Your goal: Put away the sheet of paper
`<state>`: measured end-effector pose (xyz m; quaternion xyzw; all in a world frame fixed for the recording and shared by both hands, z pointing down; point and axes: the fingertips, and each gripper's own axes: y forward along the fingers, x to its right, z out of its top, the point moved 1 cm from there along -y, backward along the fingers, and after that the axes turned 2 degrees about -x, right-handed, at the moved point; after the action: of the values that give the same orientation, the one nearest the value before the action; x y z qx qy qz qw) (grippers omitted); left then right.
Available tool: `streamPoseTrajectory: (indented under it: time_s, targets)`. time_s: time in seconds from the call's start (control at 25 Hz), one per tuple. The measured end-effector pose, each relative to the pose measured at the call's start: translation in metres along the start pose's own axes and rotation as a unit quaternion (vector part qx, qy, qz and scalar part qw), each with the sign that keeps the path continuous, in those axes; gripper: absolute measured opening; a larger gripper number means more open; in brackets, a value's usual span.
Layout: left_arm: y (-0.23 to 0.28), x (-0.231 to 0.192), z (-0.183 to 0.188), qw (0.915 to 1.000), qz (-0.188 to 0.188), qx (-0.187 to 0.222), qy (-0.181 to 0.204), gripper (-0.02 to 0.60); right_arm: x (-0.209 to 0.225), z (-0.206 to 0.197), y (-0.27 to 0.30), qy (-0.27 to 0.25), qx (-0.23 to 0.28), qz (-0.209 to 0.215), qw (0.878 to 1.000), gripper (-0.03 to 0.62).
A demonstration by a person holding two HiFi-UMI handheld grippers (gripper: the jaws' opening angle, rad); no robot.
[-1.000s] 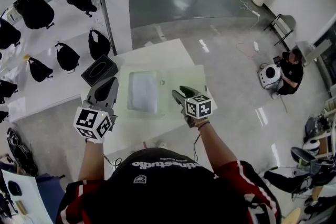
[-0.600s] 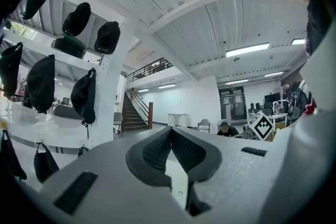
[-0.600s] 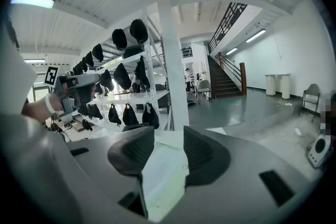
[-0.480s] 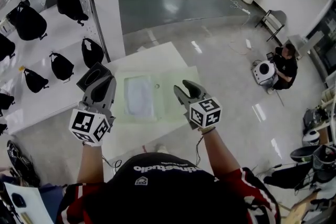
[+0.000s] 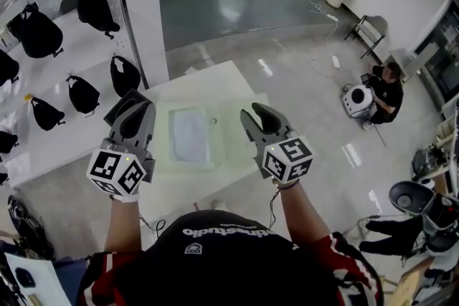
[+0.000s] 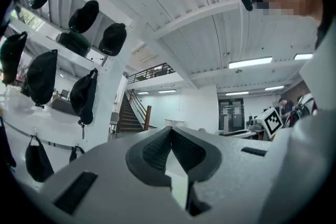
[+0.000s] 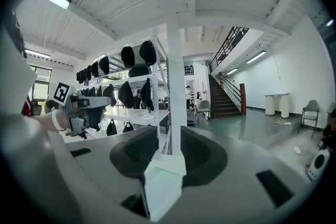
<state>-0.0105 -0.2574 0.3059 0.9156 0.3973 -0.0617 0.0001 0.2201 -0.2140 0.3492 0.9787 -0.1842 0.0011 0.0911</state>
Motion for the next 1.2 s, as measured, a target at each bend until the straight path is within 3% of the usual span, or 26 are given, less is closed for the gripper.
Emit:
streamPoseTrajectory:
  time_s: [0.08, 0.6, 0.76, 1.2]
  targets:
    - [-0.002, 0.000, 0.004, 0.9999, -0.001, 0.006, -0.009, 0.003, -0.001, 0.009, -0.002, -0.001, 0.009, -0.003, 1.000, 0.119]
    - [-0.006, -0.005, 0.018, 0.9978, 0.024, -0.003, 0.061, 0.003, -0.006, 0.037, 0.004, -0.020, 0.044, -0.032, 0.998, 0.003]
    - [-0.007, -0.001, 0.019, 0.9965, 0.026, -0.008, 0.079, 0.003, -0.010, 0.044, 0.001, -0.031, 0.057, -0.037, 0.997, 0.003]
    - [-0.007, 0.005, 0.019, 0.9968, 0.019, -0.009, 0.077, 0.003, -0.012, 0.050, -0.008, -0.029, 0.075, -0.049, 0.996, -0.002]
